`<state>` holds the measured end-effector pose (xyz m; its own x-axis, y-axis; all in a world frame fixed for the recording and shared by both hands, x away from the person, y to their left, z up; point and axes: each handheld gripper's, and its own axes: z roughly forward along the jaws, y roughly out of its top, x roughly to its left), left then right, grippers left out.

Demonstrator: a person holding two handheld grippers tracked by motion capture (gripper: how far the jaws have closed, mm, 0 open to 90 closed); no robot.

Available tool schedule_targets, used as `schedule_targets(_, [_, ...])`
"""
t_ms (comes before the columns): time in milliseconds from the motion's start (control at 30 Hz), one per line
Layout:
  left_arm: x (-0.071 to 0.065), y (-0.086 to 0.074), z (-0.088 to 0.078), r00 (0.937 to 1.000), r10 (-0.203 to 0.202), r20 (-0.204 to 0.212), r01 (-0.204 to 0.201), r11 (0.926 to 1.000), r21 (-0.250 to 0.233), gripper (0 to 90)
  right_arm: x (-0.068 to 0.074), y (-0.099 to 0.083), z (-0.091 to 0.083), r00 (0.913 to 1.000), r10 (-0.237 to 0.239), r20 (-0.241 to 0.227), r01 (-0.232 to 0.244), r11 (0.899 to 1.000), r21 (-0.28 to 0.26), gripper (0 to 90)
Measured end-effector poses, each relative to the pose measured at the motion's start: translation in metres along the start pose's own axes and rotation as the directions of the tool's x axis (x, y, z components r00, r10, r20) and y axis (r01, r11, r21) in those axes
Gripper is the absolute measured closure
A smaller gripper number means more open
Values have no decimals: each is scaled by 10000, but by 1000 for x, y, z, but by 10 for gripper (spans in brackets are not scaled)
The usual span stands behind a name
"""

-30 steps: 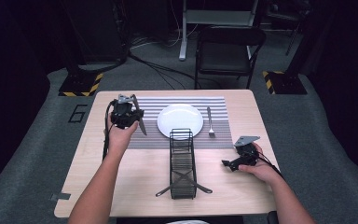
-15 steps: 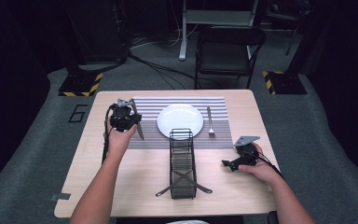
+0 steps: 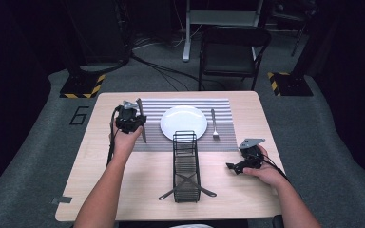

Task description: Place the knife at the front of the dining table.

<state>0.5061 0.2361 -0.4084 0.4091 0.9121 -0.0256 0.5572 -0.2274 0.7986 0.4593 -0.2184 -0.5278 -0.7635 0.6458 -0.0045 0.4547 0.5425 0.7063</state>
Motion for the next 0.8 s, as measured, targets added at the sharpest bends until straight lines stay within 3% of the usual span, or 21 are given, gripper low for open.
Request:
schedule_targets(267, [8,-1,10,9978,-665,60,667,9968,-449,824,0,0,0,10000,0,2,0,10000,0,0])
schedule_targets(500, [11,-1,16,9956,-942,-13,939,9935,-641,824,0,0,0,10000,45,2,-45,10000,11,0])
schedule_targets(800, [21,3,25,9894,-1450,10,1449,9886,-418,824,0,0,0,10000,3,-3,-3,10000,0,0])
